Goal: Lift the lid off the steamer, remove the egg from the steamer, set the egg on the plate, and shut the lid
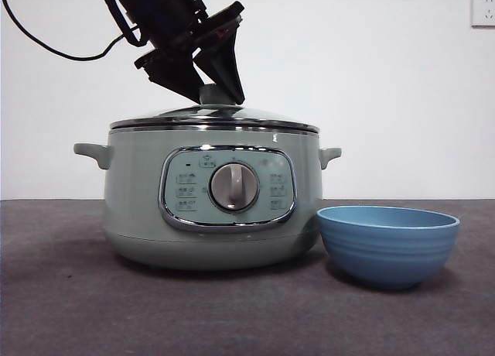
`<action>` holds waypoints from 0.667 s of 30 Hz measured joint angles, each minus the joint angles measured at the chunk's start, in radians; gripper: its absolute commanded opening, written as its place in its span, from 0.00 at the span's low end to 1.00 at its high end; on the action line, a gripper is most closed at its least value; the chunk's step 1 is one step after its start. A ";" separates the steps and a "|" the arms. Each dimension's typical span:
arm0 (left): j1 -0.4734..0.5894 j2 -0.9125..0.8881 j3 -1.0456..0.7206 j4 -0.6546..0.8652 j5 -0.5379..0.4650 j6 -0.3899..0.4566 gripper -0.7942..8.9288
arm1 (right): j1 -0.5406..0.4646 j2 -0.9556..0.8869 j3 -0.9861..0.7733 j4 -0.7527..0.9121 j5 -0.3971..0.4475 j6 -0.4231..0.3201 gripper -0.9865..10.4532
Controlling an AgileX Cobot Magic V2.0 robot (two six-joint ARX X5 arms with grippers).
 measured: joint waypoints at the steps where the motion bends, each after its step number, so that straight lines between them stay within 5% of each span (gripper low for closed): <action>1: 0.000 0.000 0.000 0.000 0.000 0.000 0.07 | 0.000 0.000 0.000 -0.002 0.000 0.000 0.45; 8: 0.000 0.000 0.014 -0.046 -0.009 0.003 0.10 | 0.000 0.000 0.000 -0.002 0.000 0.000 0.45; 14: -0.001 0.000 0.021 -0.065 -0.035 0.000 0.51 | 0.000 0.000 0.000 -0.002 0.000 0.000 0.45; 20: -0.001 -0.007 0.024 -0.088 -0.036 -0.001 0.53 | 0.000 0.000 0.000 -0.026 0.000 0.000 0.45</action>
